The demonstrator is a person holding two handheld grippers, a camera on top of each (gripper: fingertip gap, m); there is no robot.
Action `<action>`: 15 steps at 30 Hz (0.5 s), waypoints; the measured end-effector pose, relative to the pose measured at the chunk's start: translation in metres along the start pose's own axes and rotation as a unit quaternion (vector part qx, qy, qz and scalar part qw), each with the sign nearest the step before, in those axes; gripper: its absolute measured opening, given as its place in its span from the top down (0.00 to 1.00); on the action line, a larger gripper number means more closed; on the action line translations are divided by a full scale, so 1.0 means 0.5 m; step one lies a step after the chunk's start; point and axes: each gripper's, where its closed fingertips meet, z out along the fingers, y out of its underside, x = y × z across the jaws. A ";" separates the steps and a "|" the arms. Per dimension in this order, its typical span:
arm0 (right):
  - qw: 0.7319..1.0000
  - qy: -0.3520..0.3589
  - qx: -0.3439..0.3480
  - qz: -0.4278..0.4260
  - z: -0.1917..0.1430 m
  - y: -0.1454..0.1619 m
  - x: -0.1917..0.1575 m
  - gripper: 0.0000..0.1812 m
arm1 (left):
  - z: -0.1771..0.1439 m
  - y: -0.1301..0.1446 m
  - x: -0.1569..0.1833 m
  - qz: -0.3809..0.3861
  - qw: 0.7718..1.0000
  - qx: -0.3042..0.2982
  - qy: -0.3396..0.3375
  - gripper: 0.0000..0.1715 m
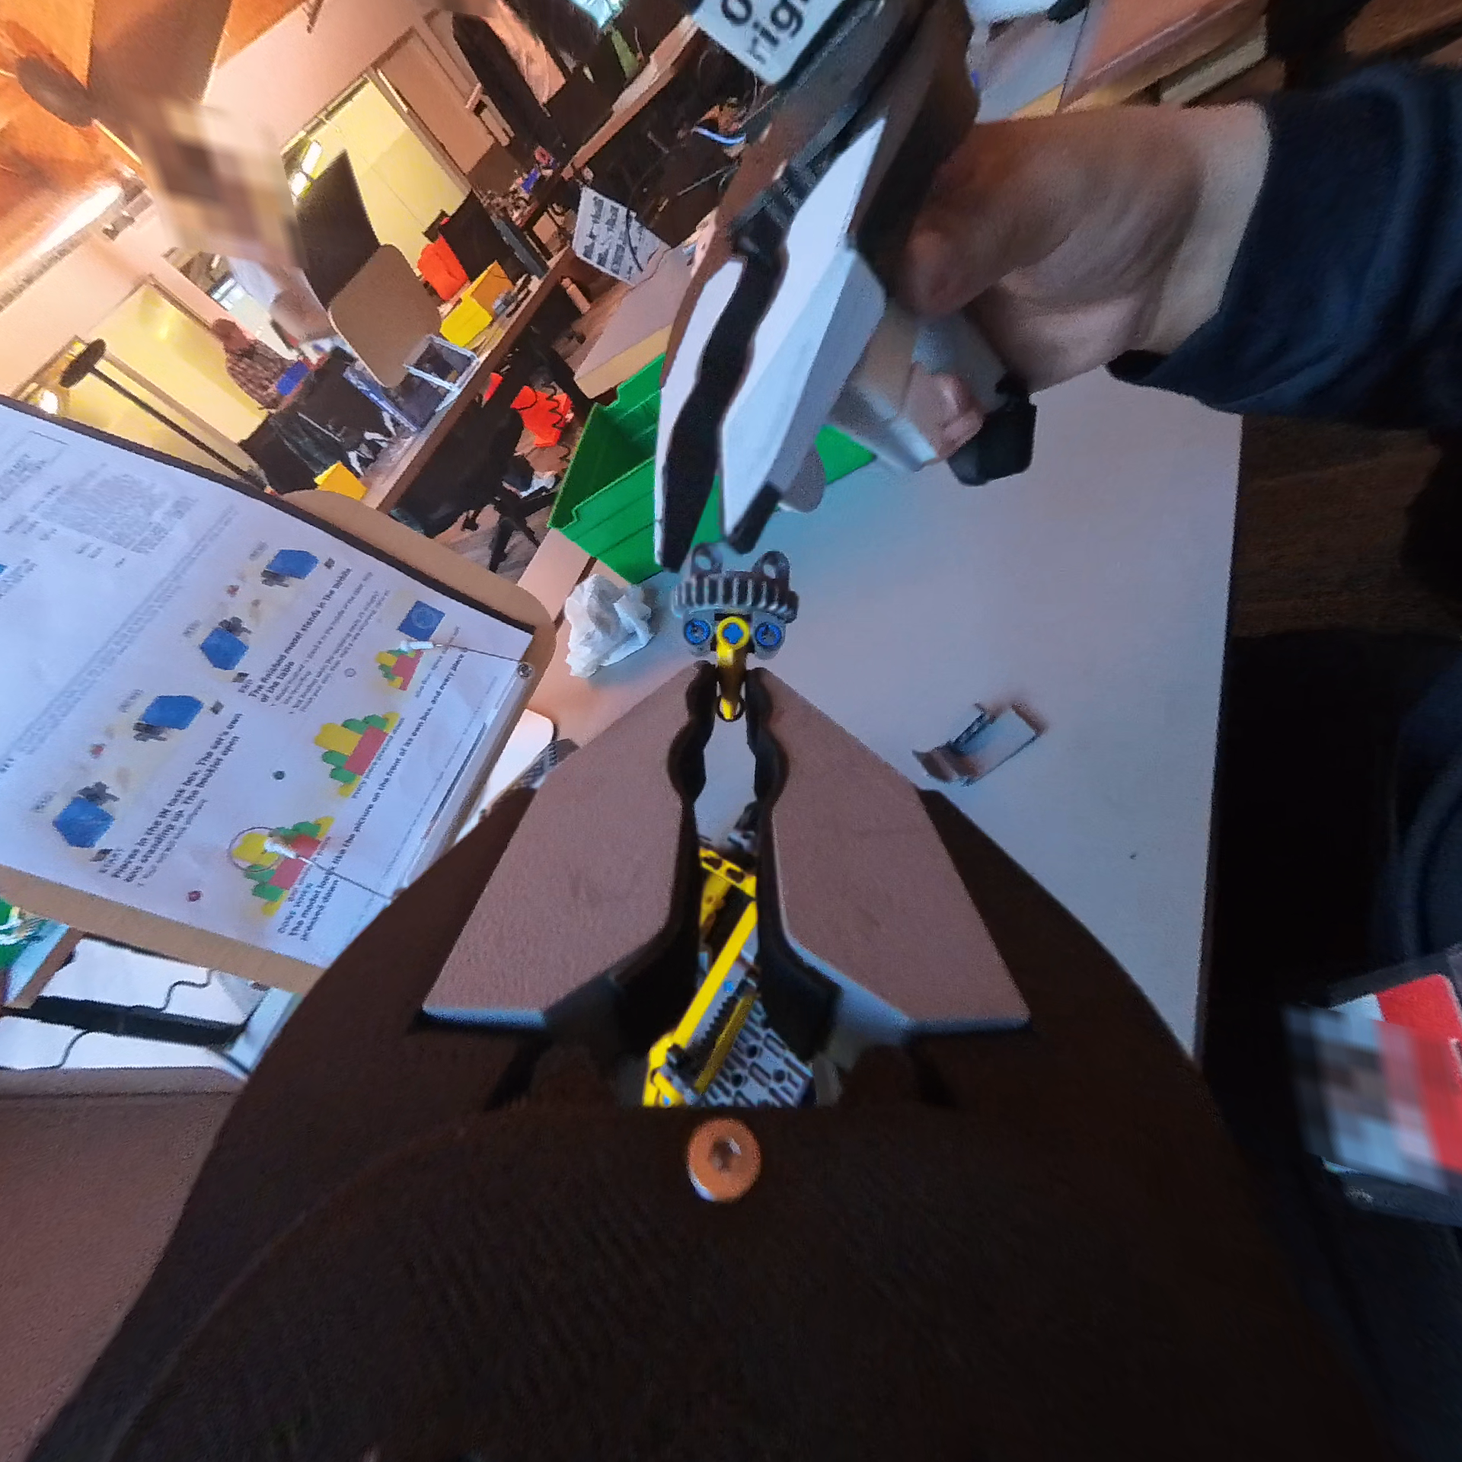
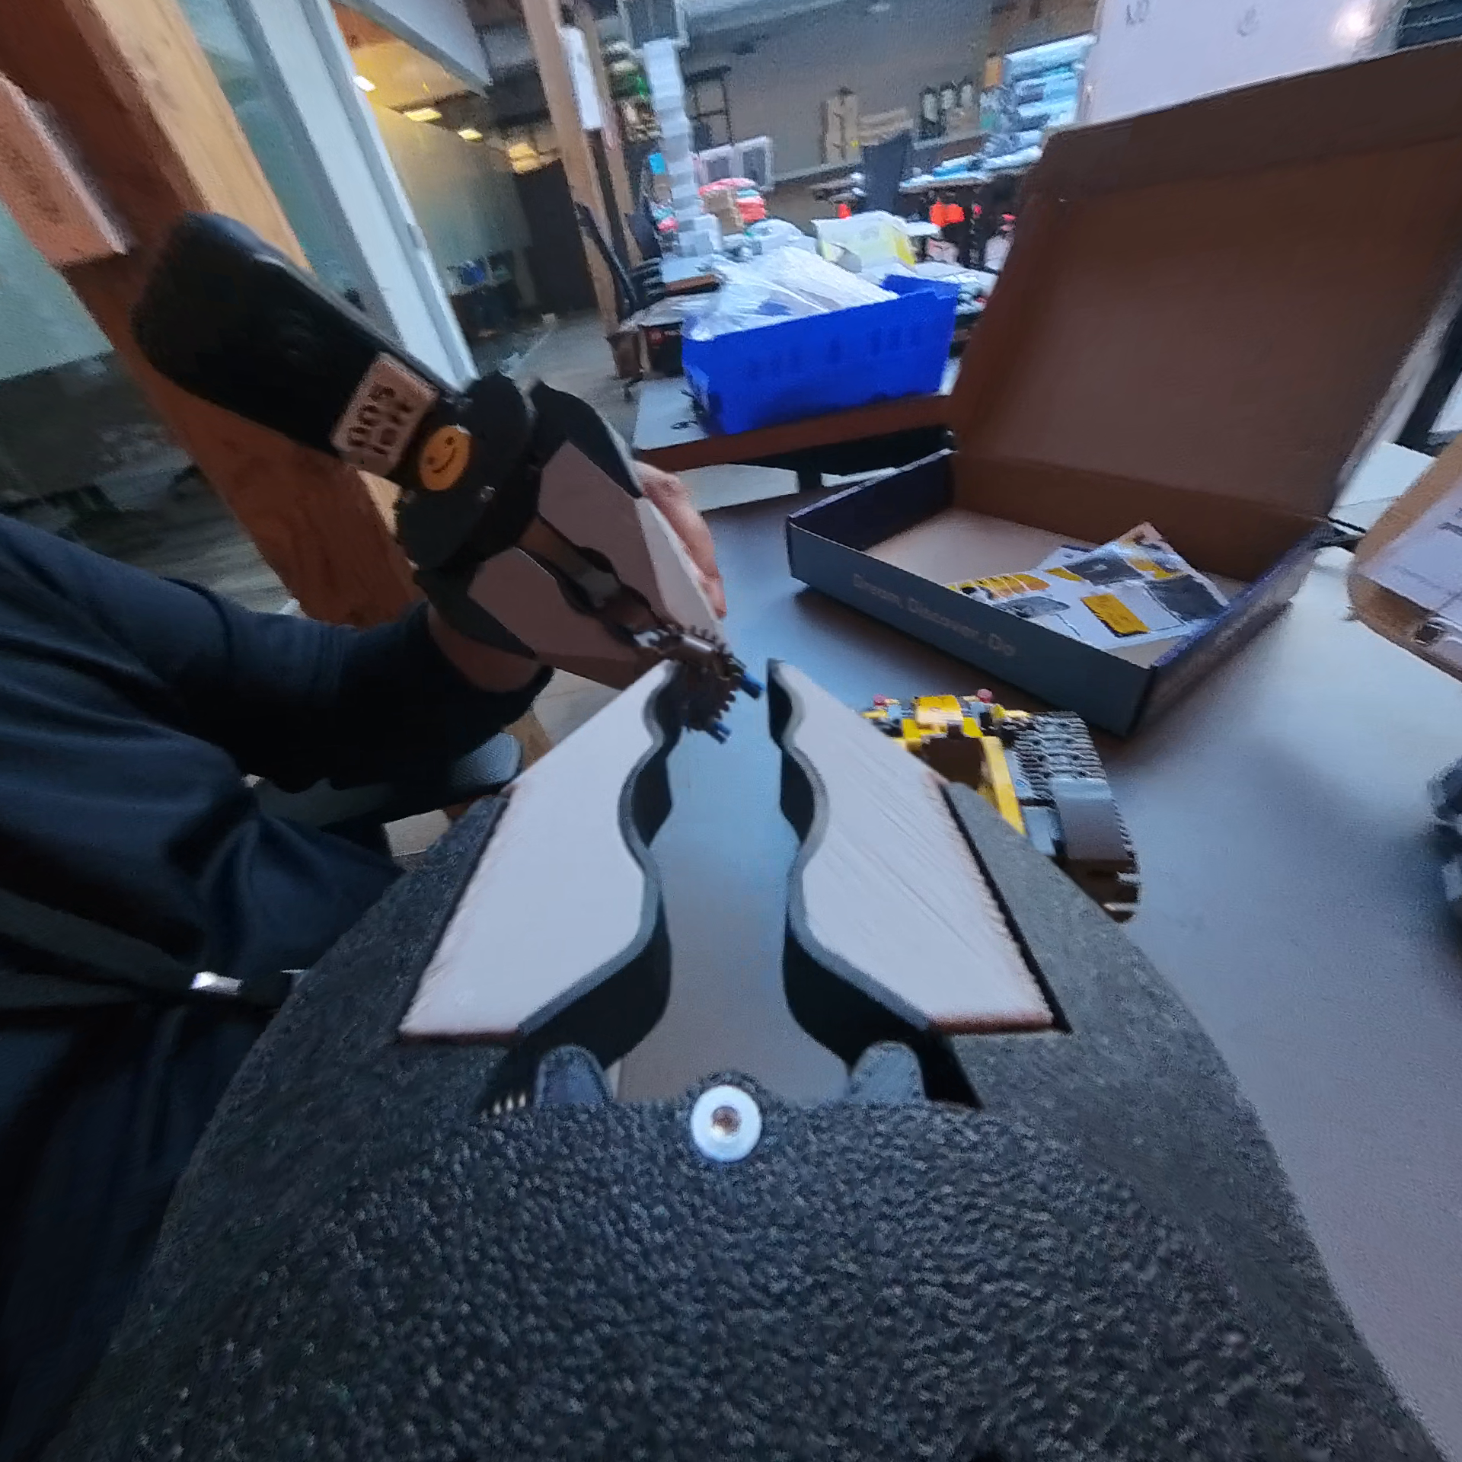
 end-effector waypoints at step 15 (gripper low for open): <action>0.998 0.033 -0.041 -0.015 0.005 0.025 0.017 0.94 | -0.009 -0.006 -0.004 -0.040 0.999 0.021 0.020 0.97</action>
